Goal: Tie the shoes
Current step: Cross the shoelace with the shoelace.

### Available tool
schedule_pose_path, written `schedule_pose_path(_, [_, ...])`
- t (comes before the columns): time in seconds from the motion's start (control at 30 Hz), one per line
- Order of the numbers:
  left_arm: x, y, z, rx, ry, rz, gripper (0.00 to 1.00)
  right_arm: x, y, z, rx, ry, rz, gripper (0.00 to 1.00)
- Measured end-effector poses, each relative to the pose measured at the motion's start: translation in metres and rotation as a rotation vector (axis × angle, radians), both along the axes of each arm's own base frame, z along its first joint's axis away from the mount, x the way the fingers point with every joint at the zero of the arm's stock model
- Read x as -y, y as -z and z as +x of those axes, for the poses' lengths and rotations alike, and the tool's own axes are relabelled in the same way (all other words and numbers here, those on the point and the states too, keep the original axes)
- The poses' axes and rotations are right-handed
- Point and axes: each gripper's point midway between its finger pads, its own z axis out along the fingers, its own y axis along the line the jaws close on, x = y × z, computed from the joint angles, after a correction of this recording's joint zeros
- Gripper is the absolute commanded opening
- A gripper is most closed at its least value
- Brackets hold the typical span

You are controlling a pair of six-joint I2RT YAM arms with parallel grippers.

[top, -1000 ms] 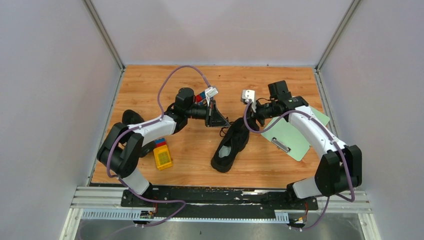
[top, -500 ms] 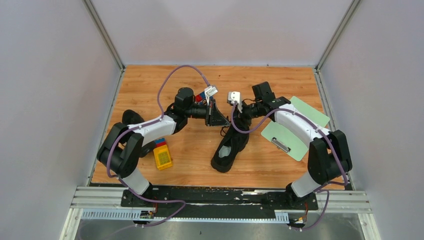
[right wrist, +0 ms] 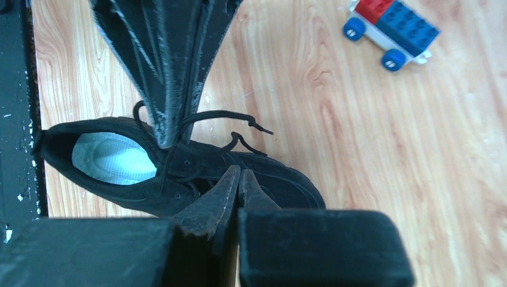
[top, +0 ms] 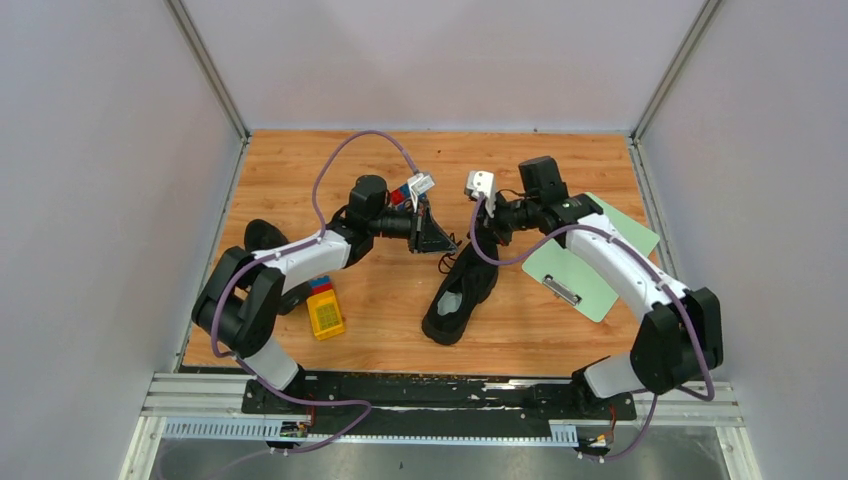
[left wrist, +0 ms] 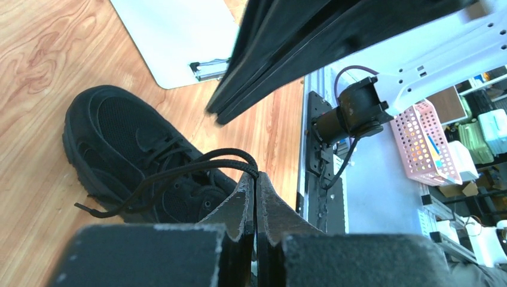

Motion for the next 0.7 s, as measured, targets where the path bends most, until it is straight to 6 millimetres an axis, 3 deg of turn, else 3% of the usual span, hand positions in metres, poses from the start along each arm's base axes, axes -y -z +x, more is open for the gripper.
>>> schedule_pose_path(0.2, [-0.004, 0.000, 0.001, 0.022, -0.021, 0.021, 0.00, 0.010, -0.045, -0.012, 0.083, 0.024, 0.031, 0.03])
schedule_pose_path(0.3, [-0.004, 0.000, 0.002, 0.028, -0.026, 0.024, 0.00, 0.013, -0.051, -0.018, 0.081, 0.034, 0.035, 0.29])
schedule_pose_path(0.5, [-0.003, -0.001, 0.002, 0.032, -0.025, 0.020, 0.00, 0.014, -0.029, -0.016, 0.015, 0.035, -0.004, 0.47])
schedule_pose_path(0.7, [-0.004, -0.001, 0.002, 0.032, -0.022, 0.019, 0.00, 0.007, 0.017, -0.009, -0.105, 0.003, -0.047, 0.60])
